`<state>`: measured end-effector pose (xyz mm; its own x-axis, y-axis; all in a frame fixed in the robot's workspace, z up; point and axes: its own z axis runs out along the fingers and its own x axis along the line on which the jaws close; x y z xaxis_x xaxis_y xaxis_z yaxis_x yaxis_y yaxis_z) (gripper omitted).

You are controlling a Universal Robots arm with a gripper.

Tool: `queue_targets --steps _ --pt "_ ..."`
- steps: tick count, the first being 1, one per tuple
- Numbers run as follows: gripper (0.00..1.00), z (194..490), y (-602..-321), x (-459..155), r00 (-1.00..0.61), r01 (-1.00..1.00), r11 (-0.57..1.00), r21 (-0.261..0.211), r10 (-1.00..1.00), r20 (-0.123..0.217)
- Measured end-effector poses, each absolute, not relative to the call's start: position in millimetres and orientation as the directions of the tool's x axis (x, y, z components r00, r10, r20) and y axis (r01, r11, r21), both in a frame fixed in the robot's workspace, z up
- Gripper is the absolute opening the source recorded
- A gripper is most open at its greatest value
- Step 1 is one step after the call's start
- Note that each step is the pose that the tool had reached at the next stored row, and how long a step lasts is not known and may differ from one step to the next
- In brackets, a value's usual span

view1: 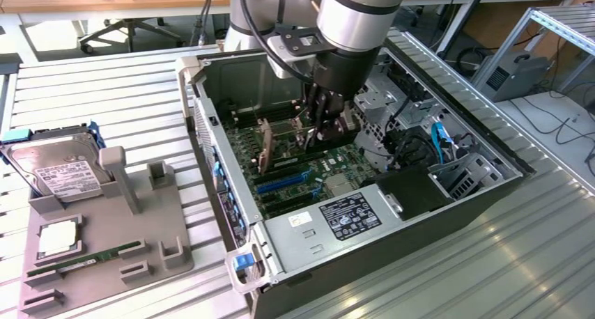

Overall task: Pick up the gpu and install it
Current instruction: 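Insert the gpu into the slot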

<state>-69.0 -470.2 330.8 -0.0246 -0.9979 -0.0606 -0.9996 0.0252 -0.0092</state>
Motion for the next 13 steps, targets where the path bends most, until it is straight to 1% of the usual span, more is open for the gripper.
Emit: queue_targets --steps 13 --pt "0.27 328.2 -470.5 -70.3 -0.025 -1.000 0.025 -0.009 -0.998 -0.061"
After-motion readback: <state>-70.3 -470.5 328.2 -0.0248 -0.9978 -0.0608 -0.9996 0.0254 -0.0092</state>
